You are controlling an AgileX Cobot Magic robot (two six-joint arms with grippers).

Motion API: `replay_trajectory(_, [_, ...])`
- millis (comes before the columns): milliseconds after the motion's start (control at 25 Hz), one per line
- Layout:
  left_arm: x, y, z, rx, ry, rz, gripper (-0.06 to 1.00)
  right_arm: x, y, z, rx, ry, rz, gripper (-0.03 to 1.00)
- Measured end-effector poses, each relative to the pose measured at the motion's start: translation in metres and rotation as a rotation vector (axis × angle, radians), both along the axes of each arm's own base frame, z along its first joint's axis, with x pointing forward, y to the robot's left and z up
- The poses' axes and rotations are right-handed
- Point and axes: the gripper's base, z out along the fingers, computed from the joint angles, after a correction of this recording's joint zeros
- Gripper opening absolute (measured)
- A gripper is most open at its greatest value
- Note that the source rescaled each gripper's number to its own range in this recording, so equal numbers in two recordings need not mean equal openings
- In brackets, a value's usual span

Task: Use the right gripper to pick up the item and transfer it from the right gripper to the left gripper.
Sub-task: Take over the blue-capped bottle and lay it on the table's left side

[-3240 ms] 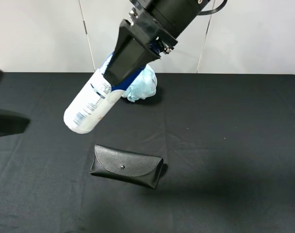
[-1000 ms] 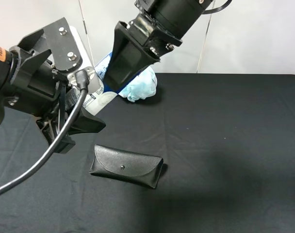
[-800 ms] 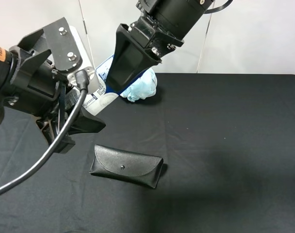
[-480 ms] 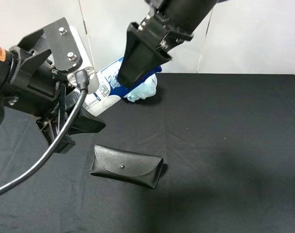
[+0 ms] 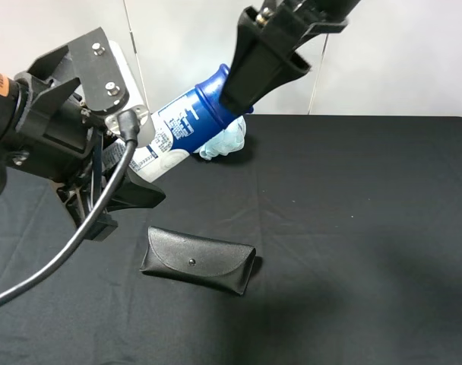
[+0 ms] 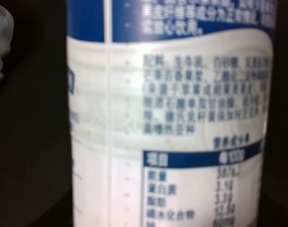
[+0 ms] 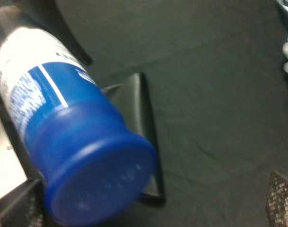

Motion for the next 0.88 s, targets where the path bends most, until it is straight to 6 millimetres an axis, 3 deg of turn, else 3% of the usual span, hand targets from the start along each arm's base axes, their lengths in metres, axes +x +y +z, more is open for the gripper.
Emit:
replay_trajectory(280, [0.0, 0.0, 0.0, -0.001, 0.0, 0.0, 0.05, -0.009, -0.016, 0.017, -0.015, -0.061, -0.077, 0.99])
replay_trajectory(880, [0.0, 0.0, 0.0, -0.001, 0.0, 0.0, 0.05, -0.048, -0.058, 0.064, 0.065, -0.188, -0.227, 0.99])
